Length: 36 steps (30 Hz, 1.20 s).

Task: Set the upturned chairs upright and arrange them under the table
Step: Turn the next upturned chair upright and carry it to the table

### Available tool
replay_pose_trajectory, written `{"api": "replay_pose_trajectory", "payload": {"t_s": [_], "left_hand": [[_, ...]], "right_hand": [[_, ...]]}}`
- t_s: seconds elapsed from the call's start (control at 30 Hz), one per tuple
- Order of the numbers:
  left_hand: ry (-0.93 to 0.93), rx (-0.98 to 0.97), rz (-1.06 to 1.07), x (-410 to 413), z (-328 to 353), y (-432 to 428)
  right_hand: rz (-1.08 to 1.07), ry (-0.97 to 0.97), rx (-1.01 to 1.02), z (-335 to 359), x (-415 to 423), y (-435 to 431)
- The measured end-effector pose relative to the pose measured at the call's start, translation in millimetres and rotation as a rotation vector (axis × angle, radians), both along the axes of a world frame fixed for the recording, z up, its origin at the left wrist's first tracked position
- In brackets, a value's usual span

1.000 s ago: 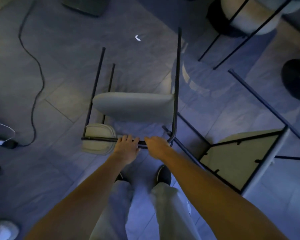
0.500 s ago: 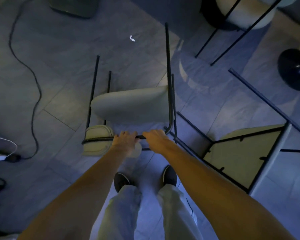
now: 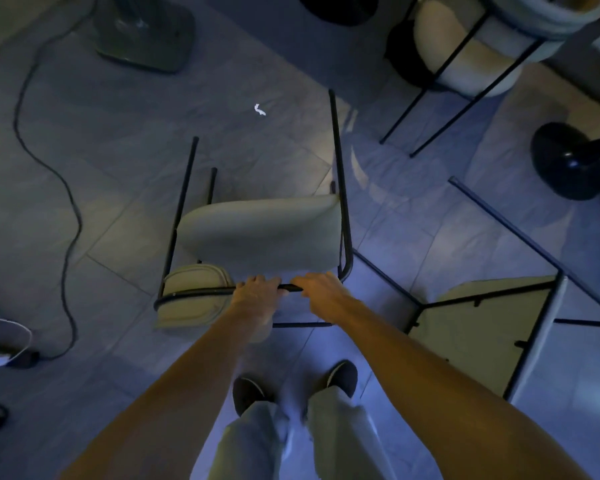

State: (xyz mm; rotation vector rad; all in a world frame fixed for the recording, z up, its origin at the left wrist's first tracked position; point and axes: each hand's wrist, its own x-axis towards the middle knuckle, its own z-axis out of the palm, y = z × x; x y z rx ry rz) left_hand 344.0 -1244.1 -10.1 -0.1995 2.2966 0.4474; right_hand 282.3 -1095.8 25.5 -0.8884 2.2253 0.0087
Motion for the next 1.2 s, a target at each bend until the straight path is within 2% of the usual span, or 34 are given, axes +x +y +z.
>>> {"api": "replay_pose_trajectory", "payload": {"t_s": [0.2,0.5,0.77,0.9,1.03,1.2], "left_hand": [[-0.015,-0.087,-0.056,-48.8,14.6,-45.7],[-0.073,-0.026,-0.026,-129.7,3.0,-48.2],[-0.021,0.07,0.058,-183.3,-22.5,-32.1],[0.035,0.074,-0.05,-192.9,-29.1,-35.7],[0.045,0.111,-0.177,-193.5,-34.7,-46.0],[0.097,0.157,-0.279,-182.1,-48.2,-67.5]], "right_hand": [[0.025,0.073,-0.035,5.9,-47.0,-43.9],[0.08,0.035,-0.009,-6.5,-137.6,-52.6],[0.082,0.075,0.048,-21.5,-203.1,-42.6],[0.082,0.236,0.023,-25.7,-214.3,-48.0],[0.001,0.263,0.26,-26.0,-200.2,-55.2],[-0.102,0.29,0.303,-28.0,-173.3,-74.8]]}}
